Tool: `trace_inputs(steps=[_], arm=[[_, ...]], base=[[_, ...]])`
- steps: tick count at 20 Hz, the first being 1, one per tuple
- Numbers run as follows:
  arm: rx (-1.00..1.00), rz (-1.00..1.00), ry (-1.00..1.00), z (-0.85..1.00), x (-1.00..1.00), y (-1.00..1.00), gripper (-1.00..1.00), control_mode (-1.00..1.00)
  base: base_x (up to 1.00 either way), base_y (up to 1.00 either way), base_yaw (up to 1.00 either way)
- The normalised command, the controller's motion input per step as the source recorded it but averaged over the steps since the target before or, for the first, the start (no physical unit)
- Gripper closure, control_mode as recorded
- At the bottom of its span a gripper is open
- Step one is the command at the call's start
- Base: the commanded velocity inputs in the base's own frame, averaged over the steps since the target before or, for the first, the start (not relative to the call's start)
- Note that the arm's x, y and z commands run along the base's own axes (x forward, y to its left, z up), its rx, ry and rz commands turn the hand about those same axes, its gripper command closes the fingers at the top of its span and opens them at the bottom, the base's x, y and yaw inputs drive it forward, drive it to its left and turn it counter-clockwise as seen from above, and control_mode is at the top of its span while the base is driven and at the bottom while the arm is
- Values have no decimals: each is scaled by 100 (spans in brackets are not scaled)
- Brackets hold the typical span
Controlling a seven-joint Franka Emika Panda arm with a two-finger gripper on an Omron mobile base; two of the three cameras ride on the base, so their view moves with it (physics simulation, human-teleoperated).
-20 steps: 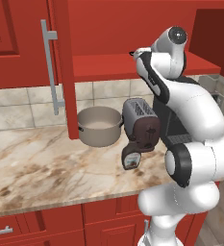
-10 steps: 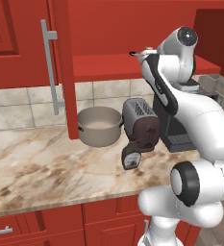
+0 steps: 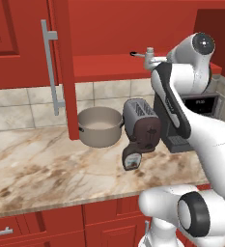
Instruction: Pick the shaker and syrup bottle from the counter and place them in the cabinet.
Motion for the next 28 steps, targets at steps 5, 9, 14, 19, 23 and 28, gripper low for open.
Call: trace_inputs(steps=[5,9,14,19,23,28], arm=[[0,1,0,0,-66,3,-100,-100],[0,2,0,-11,-62,8,-100,-100],[0,5,0,-26,-61,11,-100,-100],[0,7,0,-34,-51,17,-100,-100],[0,9,-1,-41,-34,17,-100,-100],[0,8,0,-42,-28,18,-100,-100]], base=[[0,0,0],[0,0,0],[0,0,0],[0,0,0],[0,0,0],[0,0,0]])
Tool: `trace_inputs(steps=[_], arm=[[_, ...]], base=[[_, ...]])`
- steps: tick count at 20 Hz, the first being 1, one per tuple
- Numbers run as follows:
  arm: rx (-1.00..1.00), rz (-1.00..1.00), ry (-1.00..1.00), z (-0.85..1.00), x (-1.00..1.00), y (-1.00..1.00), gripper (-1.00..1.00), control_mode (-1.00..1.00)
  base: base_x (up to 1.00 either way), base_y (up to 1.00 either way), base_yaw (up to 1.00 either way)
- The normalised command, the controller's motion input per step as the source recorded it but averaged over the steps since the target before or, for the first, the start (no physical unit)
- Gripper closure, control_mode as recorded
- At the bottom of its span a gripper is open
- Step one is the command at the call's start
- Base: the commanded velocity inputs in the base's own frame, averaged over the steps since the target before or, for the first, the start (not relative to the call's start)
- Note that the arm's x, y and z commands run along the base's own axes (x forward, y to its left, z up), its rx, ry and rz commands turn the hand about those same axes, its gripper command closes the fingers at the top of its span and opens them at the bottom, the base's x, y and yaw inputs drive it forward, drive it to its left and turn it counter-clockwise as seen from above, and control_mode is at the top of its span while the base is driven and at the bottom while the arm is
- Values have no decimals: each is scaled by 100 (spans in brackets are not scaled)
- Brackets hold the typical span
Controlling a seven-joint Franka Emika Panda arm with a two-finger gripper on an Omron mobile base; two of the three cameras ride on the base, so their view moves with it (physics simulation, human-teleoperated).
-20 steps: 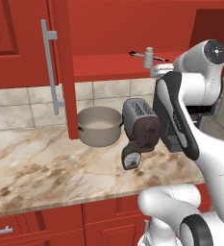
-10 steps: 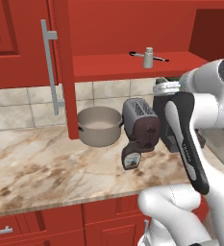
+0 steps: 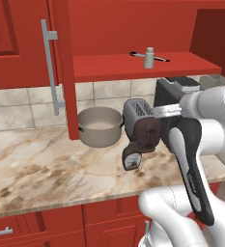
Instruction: Pick the shaker and syrup bottle from the counter and place them in the cabinet.
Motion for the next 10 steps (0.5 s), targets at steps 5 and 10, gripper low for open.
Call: trace_inputs(steps=[5,10], arm=[[0,4,8,-28,-19,20,-100,-100],[-2,2,12,-23,-28,15,-100,-100]], base=[[0,0,0],[0,0,0]])
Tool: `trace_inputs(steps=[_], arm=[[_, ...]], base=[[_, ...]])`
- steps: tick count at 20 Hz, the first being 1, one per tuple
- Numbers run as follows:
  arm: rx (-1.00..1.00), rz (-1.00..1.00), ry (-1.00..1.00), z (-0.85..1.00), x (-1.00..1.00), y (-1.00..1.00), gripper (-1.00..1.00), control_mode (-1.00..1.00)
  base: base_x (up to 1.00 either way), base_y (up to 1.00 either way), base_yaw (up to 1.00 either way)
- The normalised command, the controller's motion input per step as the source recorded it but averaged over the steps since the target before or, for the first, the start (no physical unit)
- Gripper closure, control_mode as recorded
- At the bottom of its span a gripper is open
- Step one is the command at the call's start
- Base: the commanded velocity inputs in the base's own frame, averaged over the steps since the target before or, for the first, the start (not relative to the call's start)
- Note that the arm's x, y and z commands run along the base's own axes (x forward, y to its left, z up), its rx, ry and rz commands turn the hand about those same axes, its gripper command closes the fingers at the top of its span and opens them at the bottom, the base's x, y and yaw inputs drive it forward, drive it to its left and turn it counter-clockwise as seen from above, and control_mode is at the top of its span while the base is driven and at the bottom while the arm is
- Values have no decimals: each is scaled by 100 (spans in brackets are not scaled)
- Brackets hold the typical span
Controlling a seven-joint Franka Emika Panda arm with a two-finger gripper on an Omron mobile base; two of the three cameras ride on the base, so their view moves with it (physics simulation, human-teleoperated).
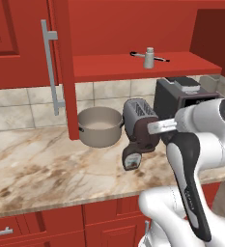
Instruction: Pick the shaker and syrup bottle from the counter and place them in the cabinet.
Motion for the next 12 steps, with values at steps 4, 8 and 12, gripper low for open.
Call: trace_inputs(steps=[4,8,12], arm=[[-2,3,9,-20,-35,9,-100,-100],[0,5,2,-24,-31,0,-100,-100],[0,11,0,-28,-25,0,-100,-100]], base=[[0,0,0],[0,0,0],[0,0,0]])
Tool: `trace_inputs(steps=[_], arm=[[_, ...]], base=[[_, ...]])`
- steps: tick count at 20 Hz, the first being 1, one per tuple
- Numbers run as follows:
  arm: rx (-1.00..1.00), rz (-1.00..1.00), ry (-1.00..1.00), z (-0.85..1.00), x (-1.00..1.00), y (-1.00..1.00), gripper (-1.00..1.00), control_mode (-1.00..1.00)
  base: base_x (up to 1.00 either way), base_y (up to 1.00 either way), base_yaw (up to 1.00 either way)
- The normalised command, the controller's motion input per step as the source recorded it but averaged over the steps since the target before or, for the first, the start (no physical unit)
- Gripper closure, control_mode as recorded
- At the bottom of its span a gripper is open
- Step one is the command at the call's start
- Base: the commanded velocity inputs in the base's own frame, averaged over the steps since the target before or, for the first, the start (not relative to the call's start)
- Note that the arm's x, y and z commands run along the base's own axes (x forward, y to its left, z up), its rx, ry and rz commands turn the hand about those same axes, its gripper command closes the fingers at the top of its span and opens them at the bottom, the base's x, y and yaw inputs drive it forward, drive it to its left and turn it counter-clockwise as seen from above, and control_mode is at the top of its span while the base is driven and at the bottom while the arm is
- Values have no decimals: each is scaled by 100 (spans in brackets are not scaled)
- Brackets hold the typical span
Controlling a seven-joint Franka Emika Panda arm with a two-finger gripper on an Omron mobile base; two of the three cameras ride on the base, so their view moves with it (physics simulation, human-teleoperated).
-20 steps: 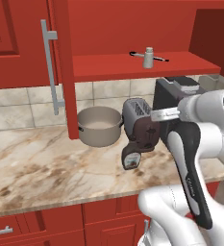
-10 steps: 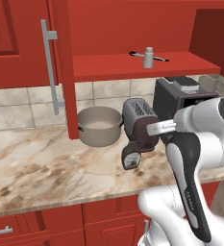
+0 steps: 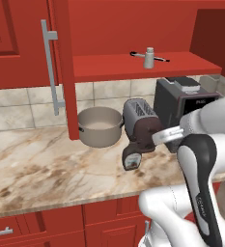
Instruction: Pick the shaker and syrup bottle from the counter and place them in the cabinet.
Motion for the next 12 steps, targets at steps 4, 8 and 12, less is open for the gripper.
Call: trace_inputs(steps=[4,8,12], arm=[[0,15,0,-35,-15,0,-100,-100],[0,19,-4,-38,-1,3,-100,-100],[0,23,-11,-42,2,10,-100,-100]], base=[[0,0,0],[0,0,0],[0,0,0]])
